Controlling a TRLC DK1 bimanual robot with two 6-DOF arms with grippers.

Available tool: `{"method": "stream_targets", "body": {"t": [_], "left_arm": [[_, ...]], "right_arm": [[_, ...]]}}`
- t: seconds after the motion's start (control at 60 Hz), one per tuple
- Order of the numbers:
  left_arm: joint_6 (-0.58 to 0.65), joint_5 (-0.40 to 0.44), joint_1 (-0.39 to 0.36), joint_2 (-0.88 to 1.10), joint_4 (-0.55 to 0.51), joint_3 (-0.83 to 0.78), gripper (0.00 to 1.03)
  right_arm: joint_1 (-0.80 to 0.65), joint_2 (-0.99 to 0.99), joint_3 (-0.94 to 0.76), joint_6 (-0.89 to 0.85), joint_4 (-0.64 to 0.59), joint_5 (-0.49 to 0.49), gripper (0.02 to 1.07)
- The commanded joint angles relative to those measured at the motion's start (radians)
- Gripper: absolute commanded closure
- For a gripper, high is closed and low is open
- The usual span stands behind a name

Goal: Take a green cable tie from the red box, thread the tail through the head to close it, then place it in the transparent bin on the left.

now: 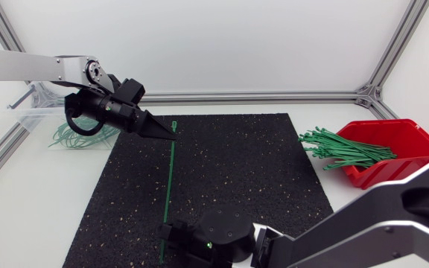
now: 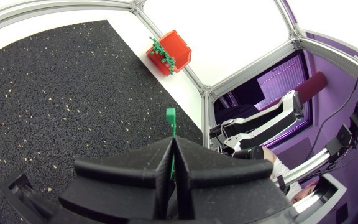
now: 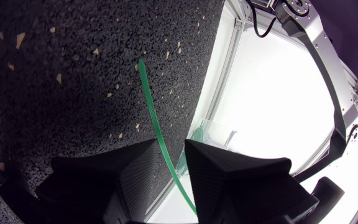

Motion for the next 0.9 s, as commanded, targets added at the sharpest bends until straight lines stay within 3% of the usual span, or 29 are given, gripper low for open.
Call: {"method": "stream_targets", "body": {"t": [0.0,0.1,0.883], "left_arm": [[0.029,0.013,-0.007,-0.003,-0.020,-0.003,1.00],[0.029,0.013,-0.007,-0.003,-0.020,-0.006,1.00],[0.035,0.012,0.014,-0.002,-0.020,0.015,1.00]], "right_arm": [[-0.005,0.120,0.059,0.001,-0.021,-0.029,0.74],[0.000,0.120,0.063,0.001,-0.021,-0.032,0.80],[0.072,0.048,0.025,0.001,-0.019,-0.011,0.84]]}}
